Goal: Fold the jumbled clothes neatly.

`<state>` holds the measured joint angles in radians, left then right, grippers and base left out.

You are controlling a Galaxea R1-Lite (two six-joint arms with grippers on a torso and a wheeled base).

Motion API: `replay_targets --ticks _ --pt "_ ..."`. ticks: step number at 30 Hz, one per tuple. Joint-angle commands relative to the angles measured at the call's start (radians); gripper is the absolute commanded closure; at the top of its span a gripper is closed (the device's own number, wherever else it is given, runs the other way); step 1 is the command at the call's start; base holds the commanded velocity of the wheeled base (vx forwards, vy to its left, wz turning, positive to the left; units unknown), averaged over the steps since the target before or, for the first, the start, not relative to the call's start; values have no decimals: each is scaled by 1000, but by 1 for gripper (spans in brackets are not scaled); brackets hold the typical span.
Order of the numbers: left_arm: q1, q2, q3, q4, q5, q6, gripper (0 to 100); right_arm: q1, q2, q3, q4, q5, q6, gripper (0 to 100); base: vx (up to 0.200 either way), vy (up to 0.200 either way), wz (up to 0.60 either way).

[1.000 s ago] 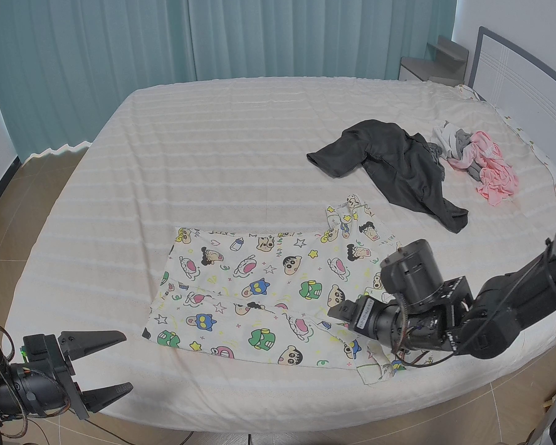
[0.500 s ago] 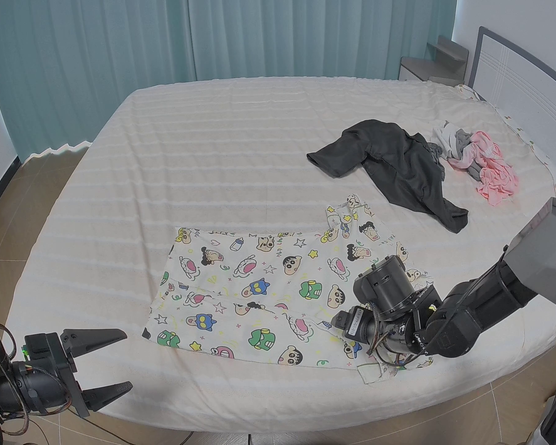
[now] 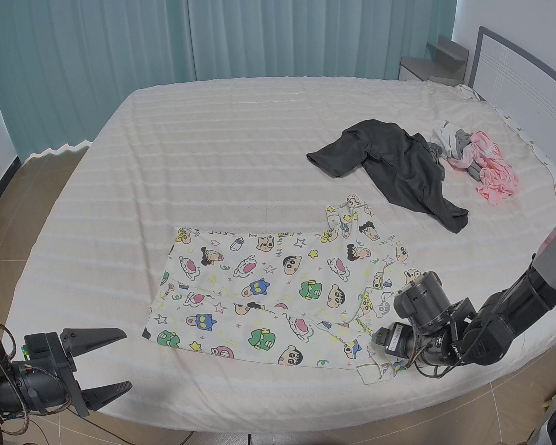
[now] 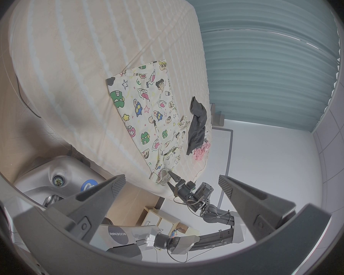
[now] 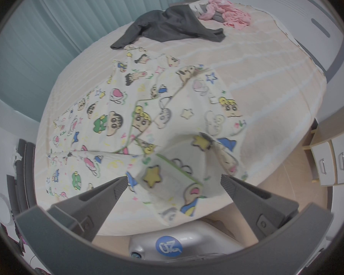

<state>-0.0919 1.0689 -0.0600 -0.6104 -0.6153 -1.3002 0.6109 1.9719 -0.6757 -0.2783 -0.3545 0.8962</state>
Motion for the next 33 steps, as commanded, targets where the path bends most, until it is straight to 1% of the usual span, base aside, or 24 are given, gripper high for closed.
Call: replay_targets --ticks 1,4,7,11,13,15,16,19,21,22,27,29,33 --pt "0 2 0 0 0 -1 0 -45 -42 68 -15 -1 0 0 0 0 0" --pt "0 2 0 0 -3 -1 0 -57 -70 97 -27 0 -5 0 0 0 0" --pt "0 2 0 0 -3 -1 0 -56 -123 110 -28 -1 -48 0 0 0 0" --pt "0 2 0 0 -3 -1 0 -40 -182 84 -27 -9 -151 0 0 0 0" --pt "0 2 2 0 -3 -1 0 -22 -171 61 -22 -15 -212 0 0 0 0" --pt "0 2 2 -2 -3 -2 0 -10 -159 48 -18 -20 -240 0 0 0 0" --pt "0 2 0 0 -3 -1 0 4 -128 24 -12 -27 -275 0 0 0 0" --pt "0 2 0 0 -3 -1 0 6 -65 -38 47 -52 -349 0 0 0 0" --pt "0 2 0 0 -3 -1 0 6 -58 -48 57 -57 -358 0 0 0 0" --pt "3 2 0 0 -3 1 0 13 -24 -110 123 -64 -396 0 0 0 0" --pt "6 2 0 -2 -3 1 0 27 47 -248 306 -66 -431 0 0 0 0" --pt "4 2 0 -2 -3 1 0 29 73 -291 341 -66 -431 0 0 0 0" --pt "6 2 0 -2 -3 1 0 41 111 -324 358 -74 -433 0 0 0 0"
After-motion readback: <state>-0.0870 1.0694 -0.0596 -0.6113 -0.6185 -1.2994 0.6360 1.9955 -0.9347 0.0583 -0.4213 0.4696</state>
